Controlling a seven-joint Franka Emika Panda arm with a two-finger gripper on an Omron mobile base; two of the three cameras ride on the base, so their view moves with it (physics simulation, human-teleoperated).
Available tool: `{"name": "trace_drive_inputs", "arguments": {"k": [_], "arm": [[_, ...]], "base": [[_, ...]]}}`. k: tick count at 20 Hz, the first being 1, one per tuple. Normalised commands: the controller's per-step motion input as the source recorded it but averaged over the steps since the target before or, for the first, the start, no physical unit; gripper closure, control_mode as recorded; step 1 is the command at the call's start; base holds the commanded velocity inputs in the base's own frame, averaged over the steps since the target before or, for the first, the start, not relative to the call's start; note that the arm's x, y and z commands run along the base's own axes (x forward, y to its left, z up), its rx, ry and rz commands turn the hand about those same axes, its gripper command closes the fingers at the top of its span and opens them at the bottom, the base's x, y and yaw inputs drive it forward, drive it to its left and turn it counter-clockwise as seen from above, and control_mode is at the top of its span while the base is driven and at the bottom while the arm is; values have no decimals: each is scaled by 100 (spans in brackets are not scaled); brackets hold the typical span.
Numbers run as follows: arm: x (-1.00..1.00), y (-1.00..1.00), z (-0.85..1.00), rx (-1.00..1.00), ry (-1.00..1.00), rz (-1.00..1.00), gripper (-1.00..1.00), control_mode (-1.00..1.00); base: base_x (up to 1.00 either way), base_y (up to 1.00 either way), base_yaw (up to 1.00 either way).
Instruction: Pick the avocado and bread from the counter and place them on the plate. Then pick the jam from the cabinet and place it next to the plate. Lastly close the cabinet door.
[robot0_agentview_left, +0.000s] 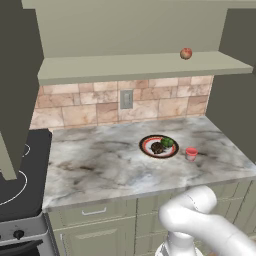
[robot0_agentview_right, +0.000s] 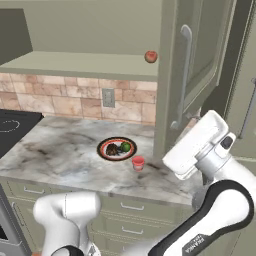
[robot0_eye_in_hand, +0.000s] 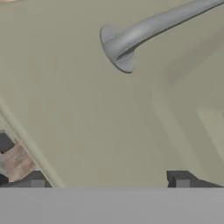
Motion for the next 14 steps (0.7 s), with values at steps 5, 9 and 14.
{"name": "trace_drive_inputs", "arguments": {"k": [5,9,14], "arm": [[0,55,64,-26,0,0,-100,-100],[0,62,65,-26,0,0,-100,-100],[0,65,70,-22,2,0,-100,-100]], "base": [[0,0,0],[0,0,0],[0,0,0]]}}
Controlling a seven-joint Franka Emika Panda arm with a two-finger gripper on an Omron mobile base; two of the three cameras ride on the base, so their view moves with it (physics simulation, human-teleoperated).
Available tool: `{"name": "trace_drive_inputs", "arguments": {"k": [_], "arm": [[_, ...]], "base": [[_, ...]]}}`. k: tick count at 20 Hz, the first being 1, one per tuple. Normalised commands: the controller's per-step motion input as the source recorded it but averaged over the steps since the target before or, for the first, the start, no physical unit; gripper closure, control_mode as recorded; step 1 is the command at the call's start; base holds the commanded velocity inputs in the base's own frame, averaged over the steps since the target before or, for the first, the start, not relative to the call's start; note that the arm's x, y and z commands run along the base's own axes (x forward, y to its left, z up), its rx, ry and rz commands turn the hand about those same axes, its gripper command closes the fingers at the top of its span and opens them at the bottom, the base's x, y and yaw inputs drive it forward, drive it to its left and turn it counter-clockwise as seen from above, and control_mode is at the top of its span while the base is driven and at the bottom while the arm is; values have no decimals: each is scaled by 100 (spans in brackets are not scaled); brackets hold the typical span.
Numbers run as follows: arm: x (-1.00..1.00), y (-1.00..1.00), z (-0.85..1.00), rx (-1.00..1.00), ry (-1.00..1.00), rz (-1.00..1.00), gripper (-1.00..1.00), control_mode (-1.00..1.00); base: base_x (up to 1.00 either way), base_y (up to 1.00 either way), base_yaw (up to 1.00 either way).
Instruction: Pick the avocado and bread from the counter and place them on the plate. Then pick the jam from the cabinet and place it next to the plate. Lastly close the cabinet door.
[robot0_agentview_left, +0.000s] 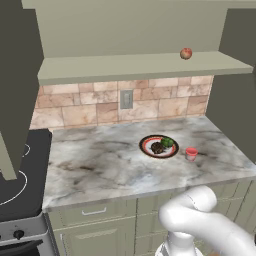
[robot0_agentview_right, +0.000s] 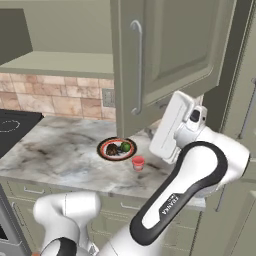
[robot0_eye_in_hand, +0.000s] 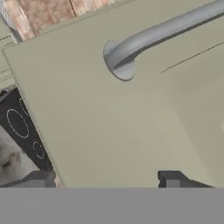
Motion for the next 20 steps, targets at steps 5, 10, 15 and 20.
{"name": "trace_drive_inputs", "arguments": {"k": [5,10,15,20], "arm": [[0,58,64,-15,5,0,-100,-100],[11,53,56,-12,13,0,-100,-100],[41,50,36,-14,23,-1,-100,-100],[80,55,4,-21,37,-6,-100,-100]], "base": [[0,0,0],[0,0,0],[0,0,0],[0,0,0]]}}
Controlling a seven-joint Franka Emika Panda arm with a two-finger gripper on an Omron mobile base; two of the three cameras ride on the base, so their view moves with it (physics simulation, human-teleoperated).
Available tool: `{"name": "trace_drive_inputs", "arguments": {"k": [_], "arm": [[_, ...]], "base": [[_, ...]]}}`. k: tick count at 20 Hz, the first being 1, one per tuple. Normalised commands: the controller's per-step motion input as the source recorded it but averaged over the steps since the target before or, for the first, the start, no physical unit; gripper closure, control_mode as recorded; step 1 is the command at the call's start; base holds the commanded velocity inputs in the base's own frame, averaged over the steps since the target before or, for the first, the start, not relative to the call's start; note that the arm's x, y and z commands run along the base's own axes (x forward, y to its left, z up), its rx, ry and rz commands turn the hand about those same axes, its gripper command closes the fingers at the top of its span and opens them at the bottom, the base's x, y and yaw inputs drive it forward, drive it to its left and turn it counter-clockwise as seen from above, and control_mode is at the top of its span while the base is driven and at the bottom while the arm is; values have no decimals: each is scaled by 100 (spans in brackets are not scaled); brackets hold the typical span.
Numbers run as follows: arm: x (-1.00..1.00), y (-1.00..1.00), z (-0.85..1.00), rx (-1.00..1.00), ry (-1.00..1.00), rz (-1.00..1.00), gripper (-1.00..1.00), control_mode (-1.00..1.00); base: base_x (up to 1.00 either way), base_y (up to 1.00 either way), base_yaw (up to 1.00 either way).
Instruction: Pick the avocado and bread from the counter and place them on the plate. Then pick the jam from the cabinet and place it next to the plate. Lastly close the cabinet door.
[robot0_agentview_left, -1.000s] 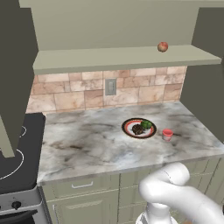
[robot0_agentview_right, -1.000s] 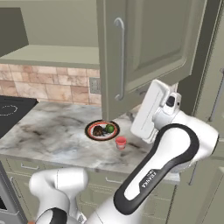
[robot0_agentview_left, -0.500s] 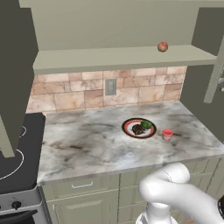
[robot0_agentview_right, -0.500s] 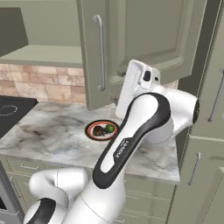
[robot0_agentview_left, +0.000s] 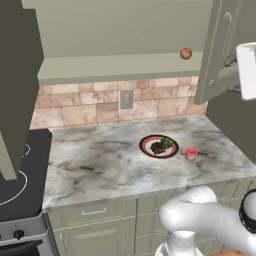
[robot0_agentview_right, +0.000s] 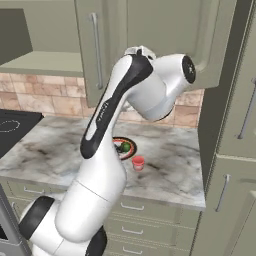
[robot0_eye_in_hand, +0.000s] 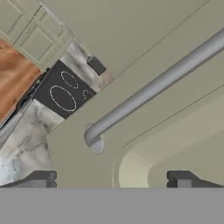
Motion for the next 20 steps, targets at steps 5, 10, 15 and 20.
{"name": "trace_drive_inputs", "arguments": {"k": [5,10,15,20], "arm": [[94,29,-4,-13,32,-15,-100,-100],[66,15,0,-6,16,-16,-100,-100],[78,17,-1,-7,12,-16,-100,-100],[97,12,-18,-8,17,-20,-100,-100]], "base": [[0,0,0],[0,0,0],[0,0,0],[0,0,0]]}}
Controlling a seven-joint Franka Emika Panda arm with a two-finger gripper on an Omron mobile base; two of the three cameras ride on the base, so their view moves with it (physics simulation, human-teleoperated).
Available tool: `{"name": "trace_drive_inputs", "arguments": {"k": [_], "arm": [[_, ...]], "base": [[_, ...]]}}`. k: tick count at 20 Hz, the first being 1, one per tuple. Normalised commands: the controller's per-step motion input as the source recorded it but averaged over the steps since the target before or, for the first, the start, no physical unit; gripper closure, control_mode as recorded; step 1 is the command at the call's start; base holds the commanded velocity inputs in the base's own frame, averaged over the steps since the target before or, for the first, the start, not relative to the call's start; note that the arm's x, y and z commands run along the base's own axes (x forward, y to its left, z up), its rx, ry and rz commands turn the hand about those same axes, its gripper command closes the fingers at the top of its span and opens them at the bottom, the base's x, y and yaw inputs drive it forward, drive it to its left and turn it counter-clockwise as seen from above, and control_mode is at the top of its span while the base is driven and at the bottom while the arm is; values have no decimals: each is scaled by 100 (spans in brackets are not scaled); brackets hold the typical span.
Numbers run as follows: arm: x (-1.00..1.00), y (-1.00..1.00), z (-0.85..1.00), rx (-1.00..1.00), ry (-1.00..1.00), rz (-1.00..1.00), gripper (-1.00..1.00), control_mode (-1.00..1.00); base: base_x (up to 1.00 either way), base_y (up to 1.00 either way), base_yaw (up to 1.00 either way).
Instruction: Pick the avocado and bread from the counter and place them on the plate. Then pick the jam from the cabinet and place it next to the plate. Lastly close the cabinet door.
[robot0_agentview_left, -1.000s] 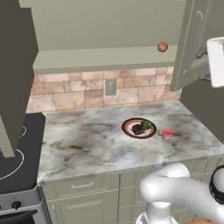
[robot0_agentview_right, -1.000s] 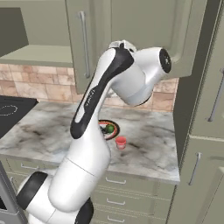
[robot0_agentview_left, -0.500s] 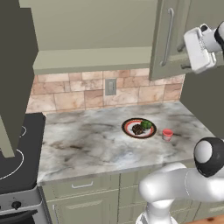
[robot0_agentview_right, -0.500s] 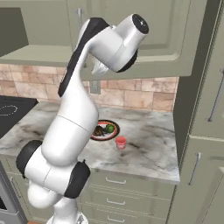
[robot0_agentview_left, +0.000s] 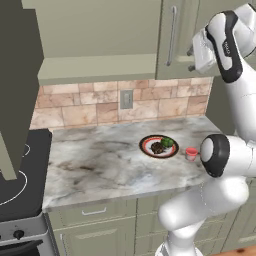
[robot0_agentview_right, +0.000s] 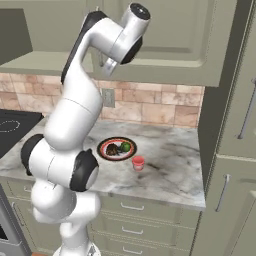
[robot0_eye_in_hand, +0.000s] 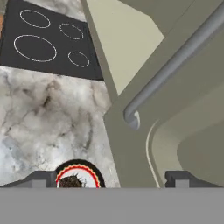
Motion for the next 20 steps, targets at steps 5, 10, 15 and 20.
{"name": "trace_drive_inputs", "arguments": {"k": [5,10,15,20], "arm": [[100,14,-34,-10,21,-21,-100,-100],[88,9,-11,-7,9,-18,-100,-100],[-28,1,0,-2,-9,-1,-100,-100],[-96,1,-4,-9,-35,0,-100,-100]], "base": [[0,0,0],[0,0,0],[0,0,0],[0,0,0]]}}
